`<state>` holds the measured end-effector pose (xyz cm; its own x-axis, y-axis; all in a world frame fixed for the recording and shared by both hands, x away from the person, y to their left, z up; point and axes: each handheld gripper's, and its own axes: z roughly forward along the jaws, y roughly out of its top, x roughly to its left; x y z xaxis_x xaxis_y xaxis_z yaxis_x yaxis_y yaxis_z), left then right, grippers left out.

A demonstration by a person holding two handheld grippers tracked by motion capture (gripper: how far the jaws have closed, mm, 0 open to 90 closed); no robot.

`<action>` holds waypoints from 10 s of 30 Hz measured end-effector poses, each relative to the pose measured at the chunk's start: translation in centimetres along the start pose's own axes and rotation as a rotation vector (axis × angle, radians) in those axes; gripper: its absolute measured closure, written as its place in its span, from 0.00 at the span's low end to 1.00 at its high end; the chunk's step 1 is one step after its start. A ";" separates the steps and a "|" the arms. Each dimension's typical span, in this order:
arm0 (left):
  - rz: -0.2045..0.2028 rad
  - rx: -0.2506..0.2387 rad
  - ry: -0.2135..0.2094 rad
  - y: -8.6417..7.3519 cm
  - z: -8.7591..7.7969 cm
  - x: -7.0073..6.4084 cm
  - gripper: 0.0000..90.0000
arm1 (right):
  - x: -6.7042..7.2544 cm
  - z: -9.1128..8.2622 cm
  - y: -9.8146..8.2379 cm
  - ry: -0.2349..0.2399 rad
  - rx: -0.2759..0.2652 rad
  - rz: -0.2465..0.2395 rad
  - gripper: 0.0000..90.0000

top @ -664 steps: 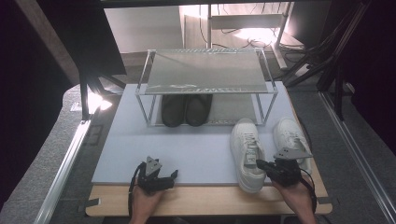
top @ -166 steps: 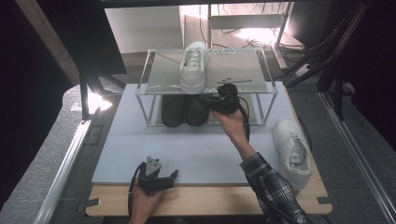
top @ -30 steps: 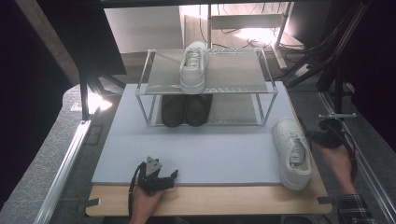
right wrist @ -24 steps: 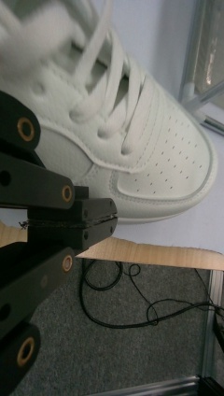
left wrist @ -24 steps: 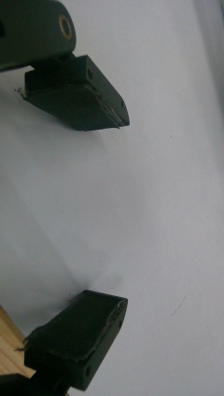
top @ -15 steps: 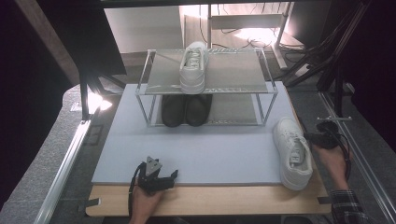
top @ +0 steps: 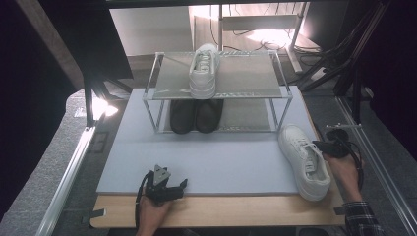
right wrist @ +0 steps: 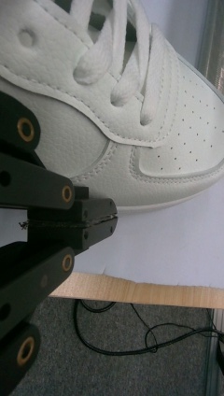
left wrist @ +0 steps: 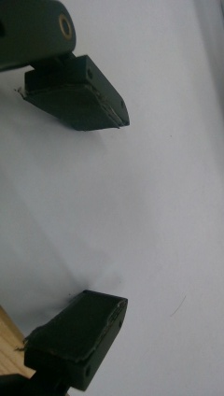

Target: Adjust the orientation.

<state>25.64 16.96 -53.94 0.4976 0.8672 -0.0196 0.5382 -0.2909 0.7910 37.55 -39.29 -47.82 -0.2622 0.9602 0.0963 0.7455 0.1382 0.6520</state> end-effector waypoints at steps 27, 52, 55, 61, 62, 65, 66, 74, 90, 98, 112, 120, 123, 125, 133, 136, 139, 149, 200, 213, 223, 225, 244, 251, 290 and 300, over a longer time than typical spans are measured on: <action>-0.001 0.000 0.001 0.0 0.0 0.0 0.13 | 0.5 0.9 0.2 0.019 -0.002 0.015 1.00; -0.001 0.001 0.001 0.0 0.0 0.0 0.13 | 0.3 2.8 1.5 0.052 -0.005 0.010 1.00; -0.001 0.001 0.001 0.0 0.0 0.0 0.13 | 0.7 2.8 1.2 0.106 -0.007 0.017 1.00; -0.001 0.000 0.001 0.0 0.0 0.0 0.13 | 2.9 3.5 1.7 0.129 0.000 -0.030 1.00; -0.001 0.000 0.001 0.0 0.0 0.0 0.13 | 3.0 3.5 1.8 0.127 0.001 -0.038 1.00; -0.001 0.000 0.001 0.0 0.0 0.0 0.13 | 2.8 3.3 1.6 0.128 -0.007 -0.036 1.00; -0.001 0.000 0.001 0.0 0.0 0.0 0.13 | 2.6 3.0 1.4 0.129 -0.009 -0.030 0.99; -0.001 0.000 0.001 0.0 0.0 0.0 0.13 | 2.5 0.5 -0.9 0.120 -0.006 -0.025 0.99; -0.001 0.001 0.001 0.0 0.0 0.0 0.13 | 4.1 -1.5 -3.4 0.115 0.005 -0.043 1.00; -0.001 0.001 0.002 0.0 0.0 0.0 0.13 | 6.1 -0.7 -2.8 0.143 0.020 -0.063 0.99; -0.001 0.001 0.001 0.0 0.0 0.0 0.13 | 7.6 -0.3 -2.5 0.196 0.037 -0.094 1.00; -0.001 0.001 0.001 0.0 0.0 0.0 0.13 | 9.7 0.7 -1.9 0.269 0.058 -0.130 0.99; -0.001 0.000 0.002 0.0 0.0 0.0 0.13 | 10.5 1.0 -1.7 0.280 0.061 -0.155 0.99; -0.001 0.001 0.002 0.0 0.0 0.0 0.13 | 10.5 0.9 -1.5 0.275 0.059 -0.164 0.98; -0.001 0.000 0.002 0.0 0.0 0.0 0.13 | 9.3 -1.7 -1.5 0.270 0.019 -0.170 0.93; -0.001 0.001 0.002 0.0 0.0 0.0 0.13 | 9.0 -2.9 -1.9 0.271 0.016 -0.180 0.89; -0.001 0.001 0.002 0.0 0.0 0.0 0.13 | 9.0 -3.9 -2.2 0.275 0.018 -0.183 0.85; -0.001 0.001 0.001 0.0 0.0 0.0 0.13 | 9.0 -7.2 -2.8 0.296 0.007 -0.202 0.69; -0.001 0.001 0.001 0.0 0.0 0.0 0.13 | 9.7 -6.0 -1.0 0.485 0.095 -0.003 0.94; -0.001 0.001 0.001 0.0 0.0 0.0 0.13 | 8.3 -6.2 -0.4 0.584 0.061 0.123 0.94; -0.002 0.000 0.001 0.0 0.0 0.0 0.13 | 8.1 -6.5 0.7 0.624 0.038 0.172 0.95; -0.002 0.000 0.000 0.0 0.0 0.0 0.13 | 8.2 -6.6 0.8 0.635 0.034 0.180 0.95; -0.003 -0.002 0.001 0.0 0.0 0.0 0.13 | 8.4 -9.1 4.1 0.693 -0.062 0.222 0.95; -0.003 -0.003 0.001 0.0 0.0 0.0 0.13 | 8.7 -10.1 5.3 0.706 -0.086 0.228 0.95; -0.001 0.001 0.000 0.0 0.0 0.0 0.13 | 11.3 -14.6 11.8 0.749 -0.186 0.216 0.95; -0.001 0.001 0.000 0.0 0.0 0.0 0.13 | 10.8 -13.4 13.8 0.658 -0.225 0.248 0.95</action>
<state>25.68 16.96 -53.94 0.4973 0.8673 -0.0200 0.5389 -0.2907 0.7906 36.81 -30.29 -27.75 -0.4685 0.6032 0.6455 0.7051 -0.1849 0.6846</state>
